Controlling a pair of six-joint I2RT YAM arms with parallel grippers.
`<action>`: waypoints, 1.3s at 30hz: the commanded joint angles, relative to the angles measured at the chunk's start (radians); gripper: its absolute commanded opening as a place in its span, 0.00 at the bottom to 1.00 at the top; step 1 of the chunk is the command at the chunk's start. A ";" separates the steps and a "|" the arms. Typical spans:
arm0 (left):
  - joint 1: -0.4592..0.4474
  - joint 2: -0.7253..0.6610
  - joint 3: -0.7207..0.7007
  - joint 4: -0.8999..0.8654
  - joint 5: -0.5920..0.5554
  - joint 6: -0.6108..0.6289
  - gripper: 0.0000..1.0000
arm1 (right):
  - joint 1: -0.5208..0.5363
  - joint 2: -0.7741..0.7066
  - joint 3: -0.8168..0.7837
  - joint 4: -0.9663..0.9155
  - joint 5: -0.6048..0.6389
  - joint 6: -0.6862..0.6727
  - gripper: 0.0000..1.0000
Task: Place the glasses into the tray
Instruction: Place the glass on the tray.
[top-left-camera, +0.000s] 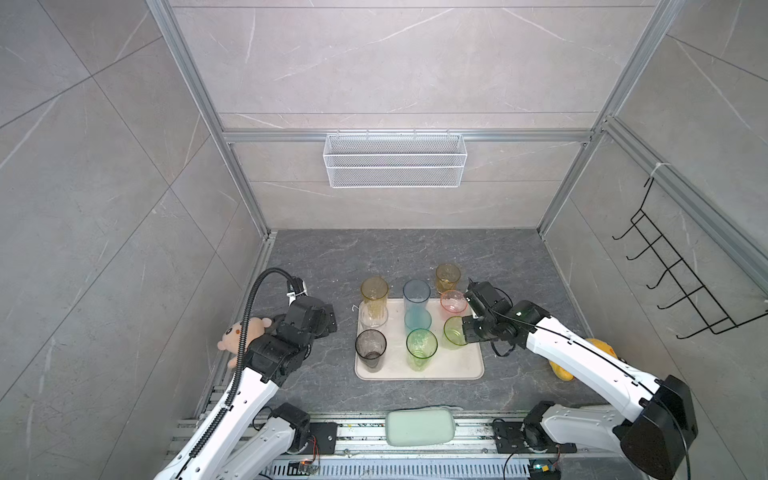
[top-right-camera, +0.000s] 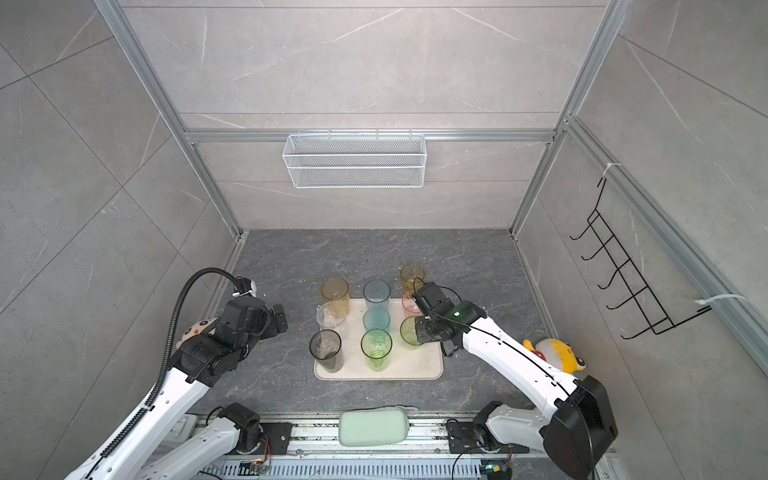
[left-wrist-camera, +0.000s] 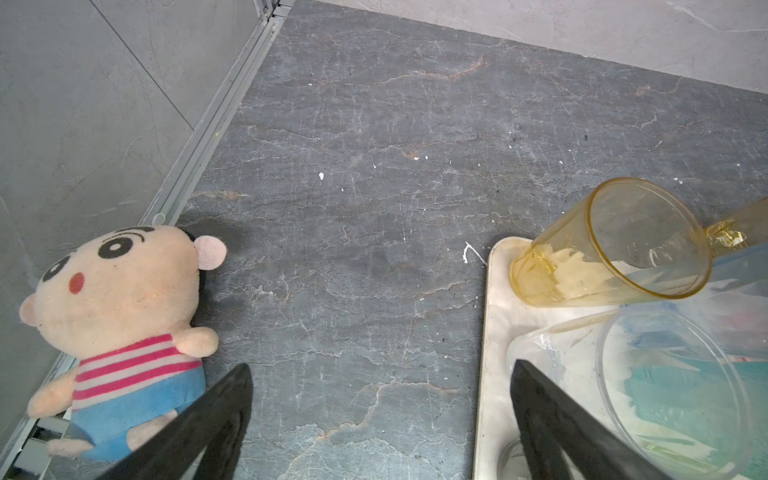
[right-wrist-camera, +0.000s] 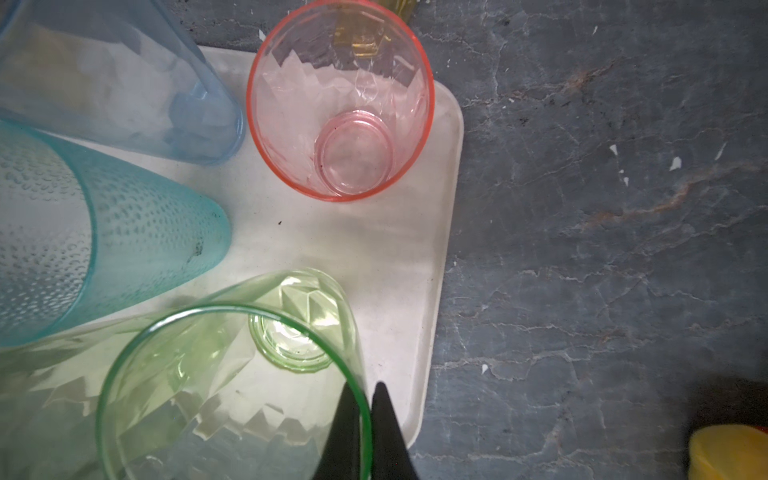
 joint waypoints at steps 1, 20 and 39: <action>-0.003 -0.008 -0.001 0.013 -0.001 -0.017 0.97 | 0.005 0.019 -0.017 0.034 0.034 0.025 0.00; -0.004 -0.008 -0.002 0.009 -0.002 -0.018 0.97 | 0.001 0.083 -0.036 0.072 0.071 0.037 0.00; -0.005 -0.010 0.000 0.006 -0.006 -0.018 0.97 | -0.014 0.143 -0.015 0.074 0.073 0.048 0.00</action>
